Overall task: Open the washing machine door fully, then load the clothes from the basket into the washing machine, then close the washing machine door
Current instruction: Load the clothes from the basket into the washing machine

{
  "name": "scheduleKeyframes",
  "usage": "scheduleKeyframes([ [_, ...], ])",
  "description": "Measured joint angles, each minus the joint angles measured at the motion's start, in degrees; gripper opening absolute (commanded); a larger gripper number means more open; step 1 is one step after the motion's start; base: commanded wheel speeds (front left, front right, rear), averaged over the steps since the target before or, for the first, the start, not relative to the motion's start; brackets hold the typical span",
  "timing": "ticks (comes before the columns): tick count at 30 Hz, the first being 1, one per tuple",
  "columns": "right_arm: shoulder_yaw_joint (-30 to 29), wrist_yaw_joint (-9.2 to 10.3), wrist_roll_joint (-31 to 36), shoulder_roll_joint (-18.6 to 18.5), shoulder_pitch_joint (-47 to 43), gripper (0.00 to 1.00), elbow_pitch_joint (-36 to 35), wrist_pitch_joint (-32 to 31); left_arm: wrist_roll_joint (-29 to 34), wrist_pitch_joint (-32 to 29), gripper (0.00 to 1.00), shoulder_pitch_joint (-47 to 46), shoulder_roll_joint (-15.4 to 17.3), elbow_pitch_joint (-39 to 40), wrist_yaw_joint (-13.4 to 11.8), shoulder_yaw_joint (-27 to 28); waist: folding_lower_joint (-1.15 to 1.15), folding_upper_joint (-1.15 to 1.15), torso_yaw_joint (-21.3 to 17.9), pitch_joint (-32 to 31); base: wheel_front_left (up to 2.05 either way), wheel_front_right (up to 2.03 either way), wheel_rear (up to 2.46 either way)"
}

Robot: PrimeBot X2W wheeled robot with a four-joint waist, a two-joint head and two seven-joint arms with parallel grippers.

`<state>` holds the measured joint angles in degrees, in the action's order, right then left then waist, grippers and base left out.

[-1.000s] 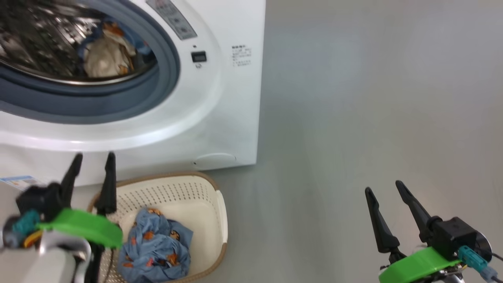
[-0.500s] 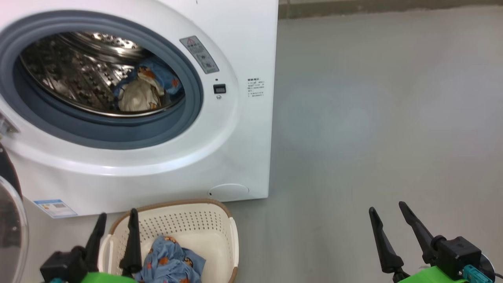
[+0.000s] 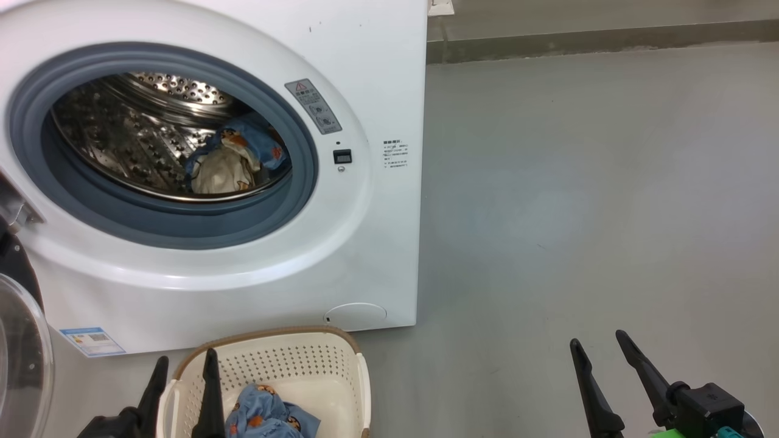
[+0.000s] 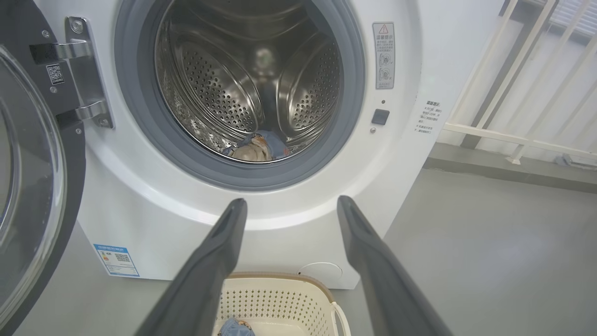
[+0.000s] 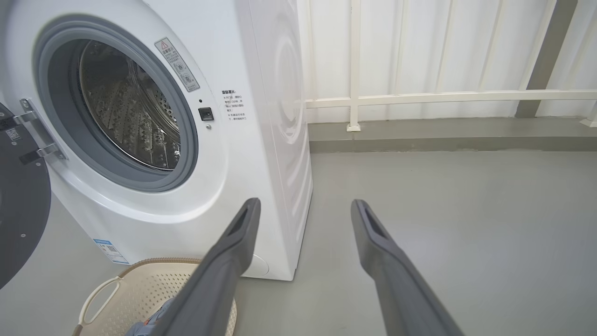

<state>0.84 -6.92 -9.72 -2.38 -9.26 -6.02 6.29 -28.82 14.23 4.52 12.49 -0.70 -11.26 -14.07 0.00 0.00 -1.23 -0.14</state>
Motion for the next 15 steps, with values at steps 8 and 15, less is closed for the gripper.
scheduleKeyframes([
  [8, 0.1, 0.00, 0.0, 0.0, 0.0, 1.00, -0.2, -0.2, 1.7, 0.0, 1.00, 0.2, -1.4, -0.1, 1.0, 1.4, 0.00, 0.00, 0.1, -0.2, 0.00, 0.00, 0.00],
  [15, 0.1, 0.00, 0.0, 0.0, 0.0, 1.00, -0.3, -0.7, 2.4, 0.4, 1.00, 0.3, -2.6, -0.4, 2.0, 2.0, 0.00, 0.00, 0.3, -0.4, 0.00, 0.00, 0.00],
])
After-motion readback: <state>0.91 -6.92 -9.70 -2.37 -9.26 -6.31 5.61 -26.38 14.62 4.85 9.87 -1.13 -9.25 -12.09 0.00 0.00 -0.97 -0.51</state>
